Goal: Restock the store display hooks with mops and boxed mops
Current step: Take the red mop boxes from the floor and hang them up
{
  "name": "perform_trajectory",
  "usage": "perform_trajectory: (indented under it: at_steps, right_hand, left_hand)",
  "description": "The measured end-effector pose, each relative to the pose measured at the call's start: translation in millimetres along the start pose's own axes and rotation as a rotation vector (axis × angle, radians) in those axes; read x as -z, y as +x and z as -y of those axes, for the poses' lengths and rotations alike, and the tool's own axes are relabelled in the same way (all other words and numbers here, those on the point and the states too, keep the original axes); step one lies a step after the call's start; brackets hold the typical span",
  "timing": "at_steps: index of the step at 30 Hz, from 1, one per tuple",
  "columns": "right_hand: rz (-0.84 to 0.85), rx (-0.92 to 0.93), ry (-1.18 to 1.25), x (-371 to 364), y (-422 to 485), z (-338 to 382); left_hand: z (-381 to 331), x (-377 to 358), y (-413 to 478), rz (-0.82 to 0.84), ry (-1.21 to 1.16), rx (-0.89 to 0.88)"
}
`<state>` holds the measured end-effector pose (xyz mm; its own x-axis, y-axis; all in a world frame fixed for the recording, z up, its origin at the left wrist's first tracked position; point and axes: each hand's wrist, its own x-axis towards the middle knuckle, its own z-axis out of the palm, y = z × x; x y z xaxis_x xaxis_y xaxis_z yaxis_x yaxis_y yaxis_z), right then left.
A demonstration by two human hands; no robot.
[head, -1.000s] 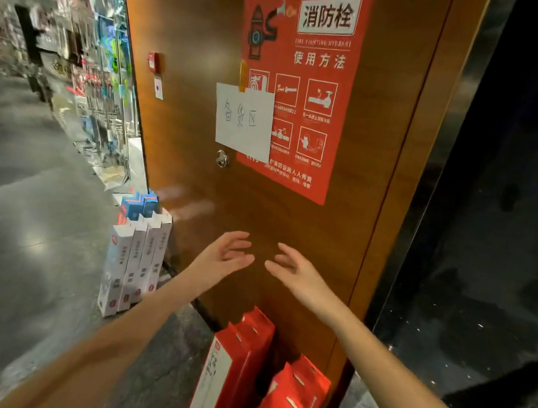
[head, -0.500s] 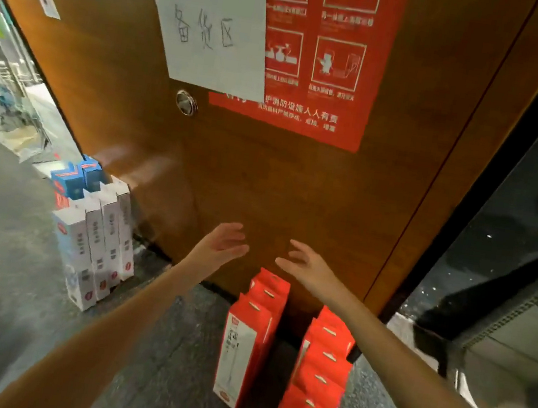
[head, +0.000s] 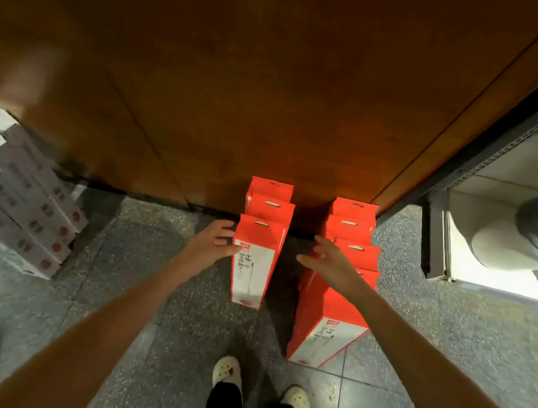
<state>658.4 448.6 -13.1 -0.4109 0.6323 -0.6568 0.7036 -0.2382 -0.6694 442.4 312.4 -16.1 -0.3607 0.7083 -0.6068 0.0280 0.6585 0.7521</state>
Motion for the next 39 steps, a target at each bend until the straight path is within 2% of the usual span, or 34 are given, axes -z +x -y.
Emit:
perform_trajectory:
  at_steps: [3,6,9,13,17,23,26,28,32,37,39]
  right_hand:
    - [0.042,-0.017,-0.032,-24,32,-30]
    - [0.083,-0.015,-0.06,-52,82,-64]
    - [0.092,0.001,-0.094,-79,130,-88]
    - [0.066,0.036,-0.016,-107,181,-121]
    - [0.061,0.1,0.003,-131,209,-143]
    - [0.077,0.17,0.036,-140,250,-173]
    - [0.044,0.164,0.0,-141,247,-165]
    - [0.028,0.172,-0.012,-143,251,-168]
    - [0.052,0.177,-0.049,-146,251,-164]
    - [0.054,0.172,-0.039,-135,220,-146]
    - [0.069,0.175,-0.046,-126,198,-133]
  left_hand:
    - [41,-9,26,0.015,0.014,0.035]
    - [84,-23,60,0.049,0.026,-0.001]
    - [123,-36,105,-0.01,0.03,-0.02]
    - [175,-45,164,-0.075,0.027,-0.04]
    - [209,-51,209,-0.077,0.05,-0.048]
    - [225,-59,257,-0.008,0.028,-0.036]
    - [233,-59,270,0.067,0.056,-0.044]
    - [237,-54,272,0.06,0.067,-0.021]
    - [238,-47,253,0.024,0.119,-0.004]
    - [224,-42,213,0.109,0.066,-0.061]
    - [202,-31,193,0.092,0.074,-0.062]
